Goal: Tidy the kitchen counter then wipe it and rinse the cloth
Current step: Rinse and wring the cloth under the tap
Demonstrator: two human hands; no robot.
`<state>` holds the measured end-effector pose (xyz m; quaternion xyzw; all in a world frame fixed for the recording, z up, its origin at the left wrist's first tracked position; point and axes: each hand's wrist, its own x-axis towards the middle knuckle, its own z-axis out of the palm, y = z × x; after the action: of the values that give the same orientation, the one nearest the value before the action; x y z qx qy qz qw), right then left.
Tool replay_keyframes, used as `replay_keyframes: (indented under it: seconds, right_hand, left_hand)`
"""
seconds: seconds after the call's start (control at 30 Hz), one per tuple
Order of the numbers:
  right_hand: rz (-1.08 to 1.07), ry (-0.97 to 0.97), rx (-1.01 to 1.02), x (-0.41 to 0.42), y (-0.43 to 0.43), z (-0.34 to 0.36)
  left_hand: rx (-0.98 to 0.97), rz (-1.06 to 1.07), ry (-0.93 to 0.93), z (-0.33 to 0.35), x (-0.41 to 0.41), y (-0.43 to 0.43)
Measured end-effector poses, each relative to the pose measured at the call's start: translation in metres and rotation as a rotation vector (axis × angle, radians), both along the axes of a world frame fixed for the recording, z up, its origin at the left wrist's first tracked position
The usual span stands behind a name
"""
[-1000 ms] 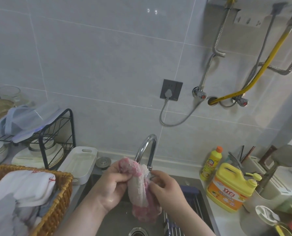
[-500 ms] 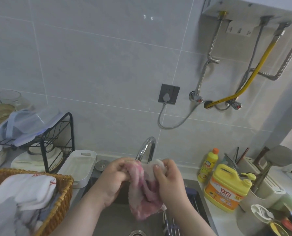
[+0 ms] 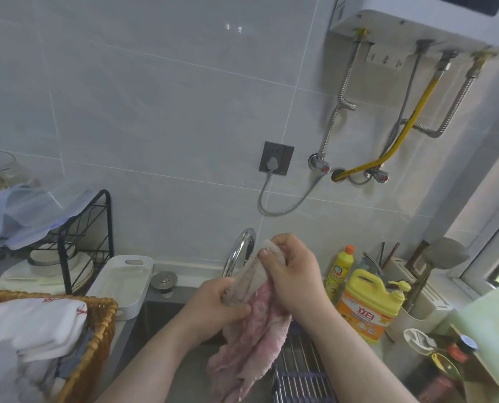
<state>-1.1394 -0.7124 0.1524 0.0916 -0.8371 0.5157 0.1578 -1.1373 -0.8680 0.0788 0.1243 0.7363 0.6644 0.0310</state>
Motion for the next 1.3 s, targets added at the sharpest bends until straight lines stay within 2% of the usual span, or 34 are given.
replay_keyframes:
  seconds: [0.2,0.37,0.43,0.53,0.7,0.77,0.83,0.9,1.0,1.17,1.3]
  right_hand:
    - [-0.1,0.052,0.015,0.006,0.019,0.011]
    - [-0.198,0.079,-0.065,0.018,0.048,0.019]
    - [-0.208,0.089,-0.06,0.025,0.062,0.021]
    - [-0.236,0.092,0.007,0.035,0.085,0.019]
    - [-0.282,0.029,0.102,0.059,0.133,0.009]
    - [-0.266,0.036,0.11,0.071,0.148,0.008]
    - [-0.23,0.047,0.083,0.082,0.157,0.009]
    - [-0.183,0.052,0.061,0.093,0.16,0.012]
    - [-0.119,0.1,0.071,0.107,0.162,0.02]
    - [-0.045,0.114,0.129,0.126,0.181,0.03]
    - [-0.083,0.118,0.101,0.139,0.196,0.032]
  left_hand:
    - [0.127,-0.145,-0.139,0.0,-0.001,-0.012]
    - [-0.201,-0.342,-0.17,-0.014,0.011,0.0]
    - [-0.144,-0.313,-0.237,-0.018,0.019,0.011]
    - [-0.056,-0.13,-0.289,-0.02,0.026,0.027]
    - [-0.157,0.087,-0.184,-0.003,0.028,0.044]
    - [-0.196,0.069,-0.195,0.007,0.035,0.048]
    - [-0.243,-0.062,-0.263,0.02,0.049,0.058]
    - [-0.204,-0.255,-0.328,0.026,0.067,0.078]
    - [-0.069,-0.43,-0.279,0.029,0.094,0.124]
    - [0.049,-0.267,-0.11,0.043,0.117,0.169]
    - [0.123,-0.257,-0.035,0.066,0.124,0.189]
